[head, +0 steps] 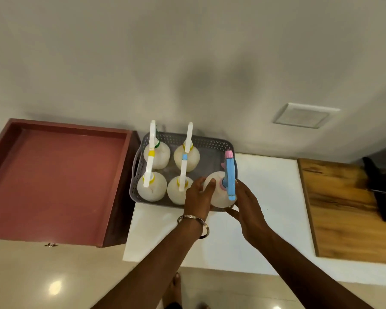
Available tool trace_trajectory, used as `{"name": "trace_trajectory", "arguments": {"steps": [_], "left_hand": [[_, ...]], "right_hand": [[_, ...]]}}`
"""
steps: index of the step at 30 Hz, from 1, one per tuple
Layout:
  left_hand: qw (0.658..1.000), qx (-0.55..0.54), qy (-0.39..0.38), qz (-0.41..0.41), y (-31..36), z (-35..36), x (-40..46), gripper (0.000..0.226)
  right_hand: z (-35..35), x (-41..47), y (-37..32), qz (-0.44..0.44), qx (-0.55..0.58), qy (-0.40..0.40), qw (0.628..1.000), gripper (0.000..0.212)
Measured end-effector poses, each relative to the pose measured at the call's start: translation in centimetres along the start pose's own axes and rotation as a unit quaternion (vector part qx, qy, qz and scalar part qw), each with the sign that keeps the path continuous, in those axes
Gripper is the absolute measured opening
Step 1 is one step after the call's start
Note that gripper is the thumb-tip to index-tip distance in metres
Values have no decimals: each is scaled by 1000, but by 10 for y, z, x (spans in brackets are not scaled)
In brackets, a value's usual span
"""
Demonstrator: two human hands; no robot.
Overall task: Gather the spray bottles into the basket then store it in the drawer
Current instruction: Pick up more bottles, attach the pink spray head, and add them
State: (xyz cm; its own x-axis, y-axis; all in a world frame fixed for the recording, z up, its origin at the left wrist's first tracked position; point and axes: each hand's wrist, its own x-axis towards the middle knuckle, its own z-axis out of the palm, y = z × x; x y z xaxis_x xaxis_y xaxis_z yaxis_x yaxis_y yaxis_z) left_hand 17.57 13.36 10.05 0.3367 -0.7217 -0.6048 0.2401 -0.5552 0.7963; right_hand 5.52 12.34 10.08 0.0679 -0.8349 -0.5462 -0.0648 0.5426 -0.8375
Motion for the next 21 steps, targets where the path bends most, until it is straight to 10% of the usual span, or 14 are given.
{"name": "trace_trajectory", "arguments": {"steps": [21], "left_hand": [[969,229,88,-9,-24,23,52,41]], "right_hand": [[0,82,23,-32,-362,-8,932,31]]}}
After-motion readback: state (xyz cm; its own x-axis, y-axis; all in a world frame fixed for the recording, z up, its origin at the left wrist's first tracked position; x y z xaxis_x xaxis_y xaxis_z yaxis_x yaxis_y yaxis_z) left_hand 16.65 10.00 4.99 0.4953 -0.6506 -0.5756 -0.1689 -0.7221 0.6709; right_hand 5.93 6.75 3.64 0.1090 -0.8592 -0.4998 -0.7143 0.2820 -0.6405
